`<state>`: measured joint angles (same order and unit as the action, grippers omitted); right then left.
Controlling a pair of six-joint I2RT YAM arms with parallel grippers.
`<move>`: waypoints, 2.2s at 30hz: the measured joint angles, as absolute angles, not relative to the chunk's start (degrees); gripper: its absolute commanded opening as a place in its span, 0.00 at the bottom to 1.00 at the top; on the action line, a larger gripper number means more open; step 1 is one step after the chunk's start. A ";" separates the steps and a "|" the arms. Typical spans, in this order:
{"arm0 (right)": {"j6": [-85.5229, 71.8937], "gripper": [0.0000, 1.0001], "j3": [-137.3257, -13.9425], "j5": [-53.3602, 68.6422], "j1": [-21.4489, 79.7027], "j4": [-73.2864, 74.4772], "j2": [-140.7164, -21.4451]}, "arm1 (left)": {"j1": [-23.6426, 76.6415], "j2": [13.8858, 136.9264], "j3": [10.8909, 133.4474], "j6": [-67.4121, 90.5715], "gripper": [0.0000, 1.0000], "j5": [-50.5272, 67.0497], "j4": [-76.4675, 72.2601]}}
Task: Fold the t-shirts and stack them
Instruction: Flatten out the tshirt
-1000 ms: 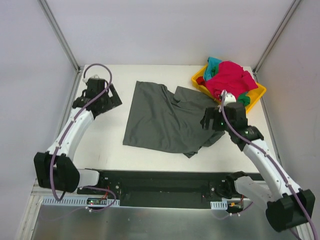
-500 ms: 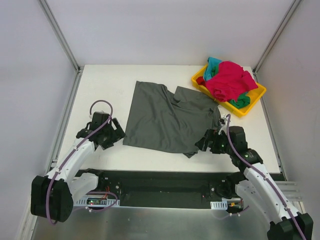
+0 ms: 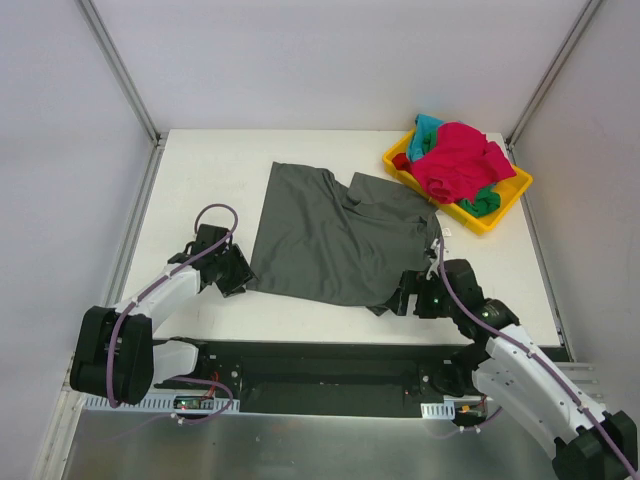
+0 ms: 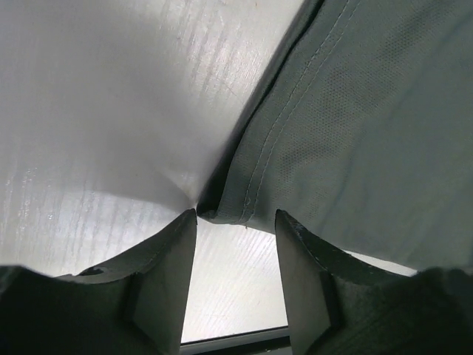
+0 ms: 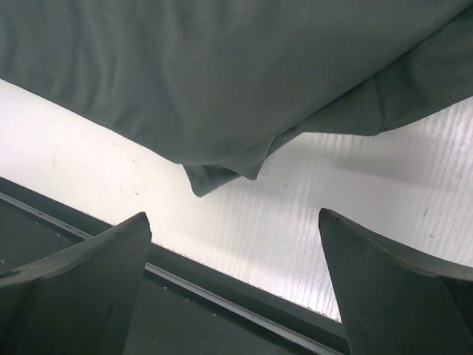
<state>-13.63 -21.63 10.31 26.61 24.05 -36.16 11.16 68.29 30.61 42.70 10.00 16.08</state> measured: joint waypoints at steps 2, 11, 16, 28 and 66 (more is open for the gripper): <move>-13.87 0.96 -21.63 8.62 29.04 24.08 -37.95 | 11.68 69.30 30.48 42.74 0.41 9.87 15.62; -14.61 0.93 -22.81 3.51 34.48 24.25 -42.68 | 13.96 75.68 32.38 44.29 0.00 8.64 10.81; -14.28 0.87 -24.14 1.50 36.49 24.77 -44.82 | 13.96 75.70 32.42 44.14 0.00 8.49 10.11; -18.39 0.74 -31.88 -12.32 52.16 26.85 -56.73 | 13.96 68.88 41.56 42.57 0.00 8.80 11.09; -38.00 0.54 -37.41 -31.29 67.83 21.34 -74.26 | 14.31 70.28 50.89 42.37 0.00 9.37 11.44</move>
